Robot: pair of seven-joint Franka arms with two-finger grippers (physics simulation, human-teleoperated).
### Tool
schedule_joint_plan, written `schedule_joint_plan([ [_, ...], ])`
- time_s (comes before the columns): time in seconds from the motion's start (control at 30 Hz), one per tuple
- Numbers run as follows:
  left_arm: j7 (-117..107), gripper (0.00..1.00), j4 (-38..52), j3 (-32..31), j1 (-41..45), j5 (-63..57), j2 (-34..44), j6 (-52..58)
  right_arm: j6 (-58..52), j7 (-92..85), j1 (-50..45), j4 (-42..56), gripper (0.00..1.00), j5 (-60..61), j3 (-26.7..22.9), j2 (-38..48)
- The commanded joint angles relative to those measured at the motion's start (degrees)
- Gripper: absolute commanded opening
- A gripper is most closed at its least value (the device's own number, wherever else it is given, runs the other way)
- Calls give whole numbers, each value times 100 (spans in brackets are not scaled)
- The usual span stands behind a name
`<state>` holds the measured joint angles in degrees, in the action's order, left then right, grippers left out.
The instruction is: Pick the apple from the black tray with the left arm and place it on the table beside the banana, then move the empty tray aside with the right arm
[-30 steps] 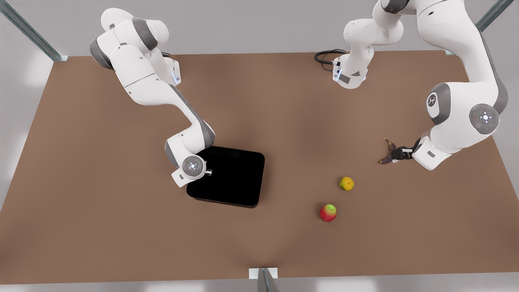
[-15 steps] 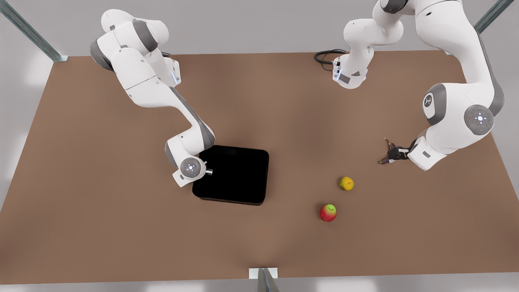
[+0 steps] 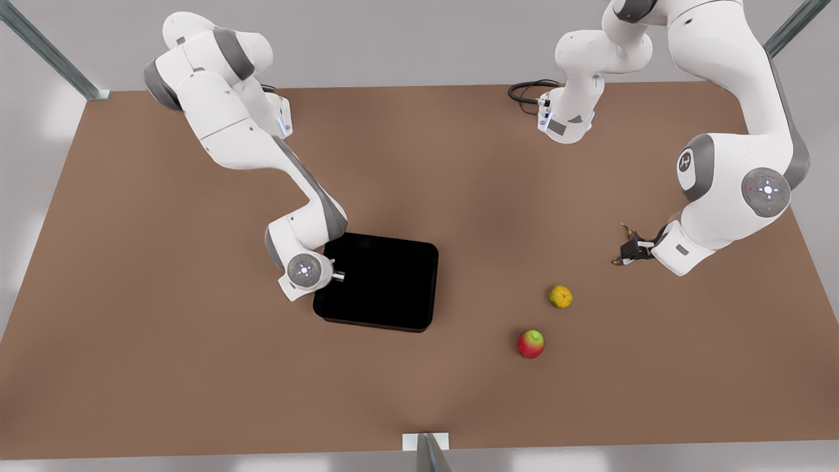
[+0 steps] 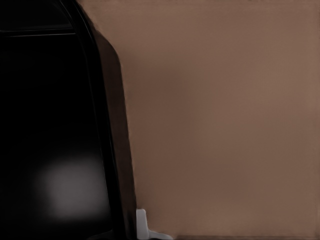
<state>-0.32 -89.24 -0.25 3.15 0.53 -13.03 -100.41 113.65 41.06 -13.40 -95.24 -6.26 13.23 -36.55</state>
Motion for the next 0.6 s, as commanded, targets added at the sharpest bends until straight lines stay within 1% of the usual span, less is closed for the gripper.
schedule_joint_plan([
  [0.0, 110, 100, 3, 7, -8, 8, 11, 92, -309, -2, -5, 66, 19, -7, 4, 51],
  [0.03, 357, 100, 3, 34, -43, 8, 28, 110, -422, -45, -5, 75, 19, 203, 13, 139],
  [0.1, 305, 100, 3, 25, -52, 8, 28, 119, -485, -37, -14, 84, 18, 222, 13, 209],
  [0.13, 305, 100, 3, 25, -52, -1, 37, 162, -563, -37, -14, 119, 15, 309, 13, 218],
  [0.17, 305, 100, 3, 25, -52, 8, 37, 189, -686, -37, -14, 172, 8, 353, 22, 218],
  [0.2, 296, 100, 3, 25, -52, -1, 37, 189, -722, -37, -22, 181, 8, 353, 22, 209],
  [0.33, 296, 100, 3, 25, -52, -1, 37, 189, -898, -72, -14, 251, 8, 353, 22, 323],
  [0.43, 296, 100, 3, 25, -52, -1, 37, 189, -1425, -327, 4, 524, 8, 353, -40, 429],
  [0.47, 296, 100, 3, 25, -52, -1, 37, 189, -1460, -511, 21, 568, 8, 362, -92, 491],
  [0.57, 296, 100, 3, 25, -52, -1, 37, 189, -1873, -1258, 21, 910, 8, 371, -496, 508],
])
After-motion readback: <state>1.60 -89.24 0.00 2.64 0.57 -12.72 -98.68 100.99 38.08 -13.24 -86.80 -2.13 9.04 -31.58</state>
